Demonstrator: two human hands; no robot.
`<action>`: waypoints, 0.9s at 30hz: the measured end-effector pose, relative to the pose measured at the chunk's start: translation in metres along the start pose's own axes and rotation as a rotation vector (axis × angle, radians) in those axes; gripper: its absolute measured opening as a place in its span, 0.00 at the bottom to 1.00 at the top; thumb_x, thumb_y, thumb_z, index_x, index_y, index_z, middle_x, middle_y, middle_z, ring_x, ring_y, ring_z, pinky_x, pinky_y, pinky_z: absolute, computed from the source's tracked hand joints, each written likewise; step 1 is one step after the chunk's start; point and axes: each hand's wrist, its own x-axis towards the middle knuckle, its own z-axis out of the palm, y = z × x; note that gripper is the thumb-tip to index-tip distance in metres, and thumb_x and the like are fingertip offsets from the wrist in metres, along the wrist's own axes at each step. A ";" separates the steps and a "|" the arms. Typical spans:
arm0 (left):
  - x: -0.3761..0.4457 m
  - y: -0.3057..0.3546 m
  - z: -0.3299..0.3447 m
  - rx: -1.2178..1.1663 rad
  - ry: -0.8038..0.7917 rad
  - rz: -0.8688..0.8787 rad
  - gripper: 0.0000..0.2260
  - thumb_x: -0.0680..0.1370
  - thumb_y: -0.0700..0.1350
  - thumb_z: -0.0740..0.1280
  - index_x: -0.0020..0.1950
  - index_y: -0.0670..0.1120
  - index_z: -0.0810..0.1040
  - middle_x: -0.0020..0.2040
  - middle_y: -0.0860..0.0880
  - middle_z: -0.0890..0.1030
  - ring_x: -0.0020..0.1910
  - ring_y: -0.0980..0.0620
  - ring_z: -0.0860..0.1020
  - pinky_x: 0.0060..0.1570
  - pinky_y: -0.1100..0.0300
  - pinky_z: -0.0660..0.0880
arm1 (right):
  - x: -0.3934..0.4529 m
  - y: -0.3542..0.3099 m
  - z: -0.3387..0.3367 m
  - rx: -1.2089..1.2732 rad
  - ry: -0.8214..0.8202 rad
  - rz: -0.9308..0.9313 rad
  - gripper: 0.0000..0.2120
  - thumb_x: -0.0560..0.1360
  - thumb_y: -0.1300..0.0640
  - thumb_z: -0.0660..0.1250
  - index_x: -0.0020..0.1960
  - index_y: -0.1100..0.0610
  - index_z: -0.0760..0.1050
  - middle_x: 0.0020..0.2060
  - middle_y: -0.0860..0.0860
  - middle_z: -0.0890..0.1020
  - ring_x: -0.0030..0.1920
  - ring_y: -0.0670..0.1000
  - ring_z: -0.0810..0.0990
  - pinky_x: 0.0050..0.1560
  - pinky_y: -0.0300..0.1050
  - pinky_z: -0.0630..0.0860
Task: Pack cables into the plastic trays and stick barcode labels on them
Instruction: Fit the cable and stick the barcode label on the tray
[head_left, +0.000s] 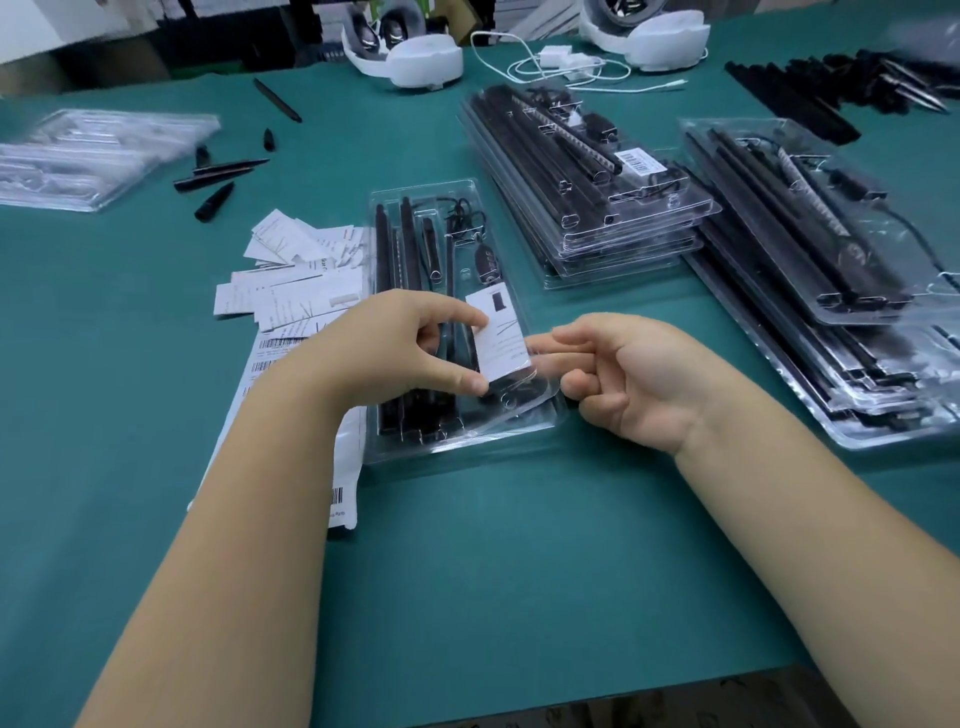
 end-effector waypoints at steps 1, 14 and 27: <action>0.000 0.000 0.000 0.004 0.003 0.002 0.22 0.65 0.55 0.77 0.56 0.64 0.75 0.30 0.54 0.62 0.25 0.59 0.63 0.25 0.68 0.59 | 0.000 0.001 0.001 0.023 -0.026 0.012 0.10 0.77 0.58 0.60 0.52 0.63 0.76 0.33 0.49 0.73 0.18 0.41 0.64 0.15 0.30 0.55; 0.002 -0.004 0.007 -0.008 0.054 -0.022 0.15 0.68 0.63 0.71 0.54 0.66 0.77 0.28 0.57 0.67 0.27 0.61 0.67 0.27 0.69 0.62 | 0.000 0.002 0.009 -0.393 0.147 -0.182 0.11 0.74 0.62 0.66 0.53 0.69 0.78 0.34 0.56 0.76 0.20 0.44 0.68 0.21 0.35 0.67; 0.006 -0.002 0.013 0.069 0.031 -0.029 0.21 0.69 0.64 0.69 0.61 0.67 0.72 0.31 0.56 0.67 0.28 0.61 0.68 0.34 0.60 0.65 | 0.009 0.002 0.004 -0.532 0.185 -0.193 0.06 0.73 0.55 0.66 0.40 0.56 0.75 0.24 0.49 0.78 0.19 0.44 0.65 0.20 0.33 0.61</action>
